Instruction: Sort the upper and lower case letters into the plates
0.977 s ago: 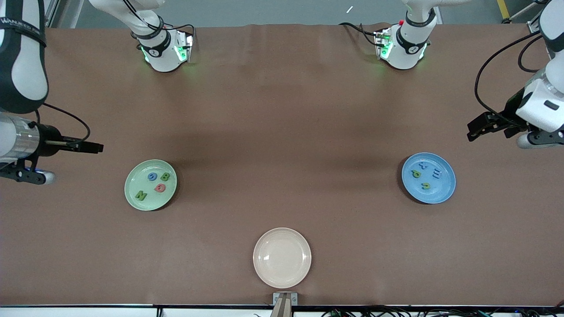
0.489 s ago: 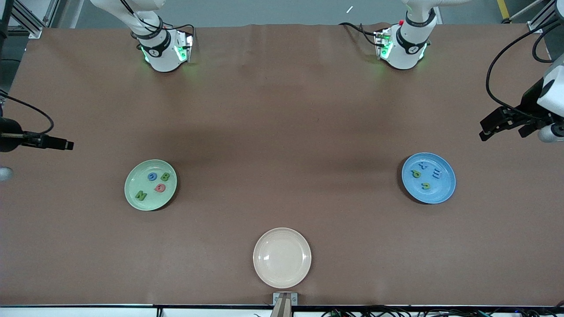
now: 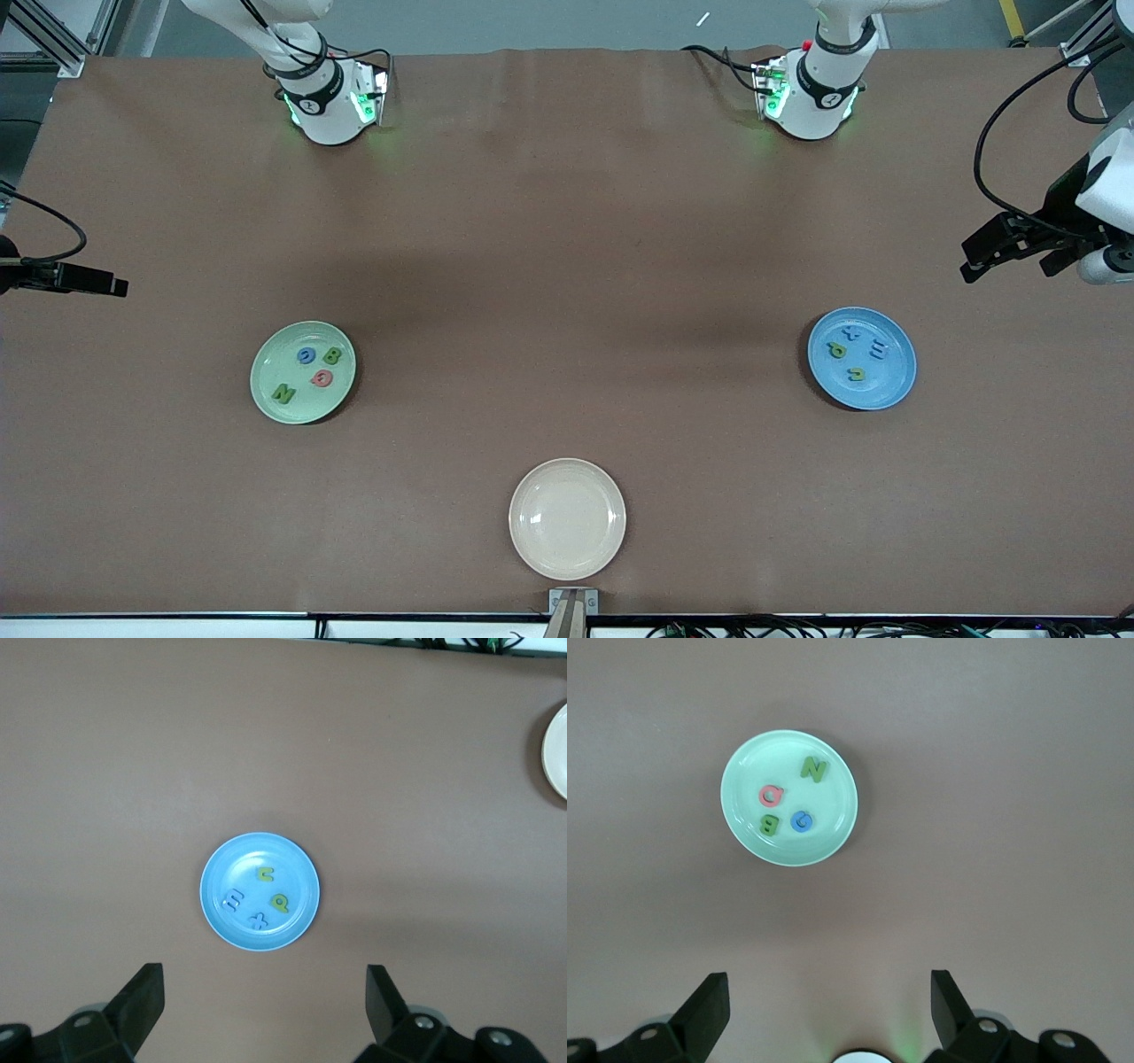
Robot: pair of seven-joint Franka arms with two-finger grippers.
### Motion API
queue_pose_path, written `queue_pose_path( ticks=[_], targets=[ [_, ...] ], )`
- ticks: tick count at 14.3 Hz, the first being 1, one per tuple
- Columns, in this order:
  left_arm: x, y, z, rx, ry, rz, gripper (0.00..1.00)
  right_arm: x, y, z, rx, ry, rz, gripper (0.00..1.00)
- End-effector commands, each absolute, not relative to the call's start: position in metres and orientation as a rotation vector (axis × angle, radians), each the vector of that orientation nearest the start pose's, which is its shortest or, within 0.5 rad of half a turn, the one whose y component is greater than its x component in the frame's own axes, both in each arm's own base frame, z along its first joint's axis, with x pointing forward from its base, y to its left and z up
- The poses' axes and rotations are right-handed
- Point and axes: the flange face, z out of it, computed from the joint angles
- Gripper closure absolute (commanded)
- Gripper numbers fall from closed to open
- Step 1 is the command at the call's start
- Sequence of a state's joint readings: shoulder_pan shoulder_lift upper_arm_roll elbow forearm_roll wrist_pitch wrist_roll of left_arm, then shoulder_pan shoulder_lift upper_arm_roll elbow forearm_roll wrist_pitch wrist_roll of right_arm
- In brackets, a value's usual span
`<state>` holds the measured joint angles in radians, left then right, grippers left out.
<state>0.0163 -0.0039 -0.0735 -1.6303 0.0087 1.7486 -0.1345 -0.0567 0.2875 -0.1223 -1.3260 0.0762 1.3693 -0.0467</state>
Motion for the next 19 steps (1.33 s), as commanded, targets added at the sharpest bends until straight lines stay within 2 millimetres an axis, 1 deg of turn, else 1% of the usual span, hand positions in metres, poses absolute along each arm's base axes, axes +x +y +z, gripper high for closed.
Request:
queue_pose_path(
  ticks=[1, 2, 4, 7, 11, 14, 15, 17, 19],
  targets=[
    [0.563, -0.031, 0.632, -3.144, -0.121, -0.173, 0.00, 0.594, -0.092, 0.565, -3.068, 0.173, 0.371, 0.00],
    [0.561, -0.032, 0.640, -3.149, -0.116, -0.170, 0.00, 0.589, -0.091, 0.567, -3.074, 0.170, 0.363, 0.00],
    [0.557, -0.034, 0.648, -3.151, -0.111, -0.134, 0.00, 0.581, -0.090, 0.576, -3.077, 0.169, 0.325, 0.00],
    [0.556, -0.036, 0.651, -3.145, -0.080, -0.135, 0.00, 0.572, -0.093, 0.582, -3.077, 0.178, 0.299, 0.00],
    [0.557, -0.027, 0.650, -3.143, -0.012, -0.132, 0.00, 0.560, -0.095, 0.594, -3.079, 0.182, 0.244, 0.00],
    [0.557, -0.027, 0.650, -3.143, 0.024, -0.132, 0.00, 0.551, -0.097, 0.597, -3.078, 0.132, 0.225, 0.00],
    [0.557, -0.027, 0.651, -3.142, 0.024, -0.135, 0.00, 0.545, -0.096, 0.598, -3.078, 0.119, 0.208, 0.00],
    [0.557, -0.027, 0.650, -3.140, 0.024, -0.135, 0.00, 0.534, -0.087, 0.600, -3.080, 0.089, 0.184, 0.00],
    [0.557, -0.026, 0.650, -3.140, 0.022, -0.135, 0.00, 0.533, -0.081, 0.602, -3.084, 0.072, 0.183, 0.00]
  ],
)
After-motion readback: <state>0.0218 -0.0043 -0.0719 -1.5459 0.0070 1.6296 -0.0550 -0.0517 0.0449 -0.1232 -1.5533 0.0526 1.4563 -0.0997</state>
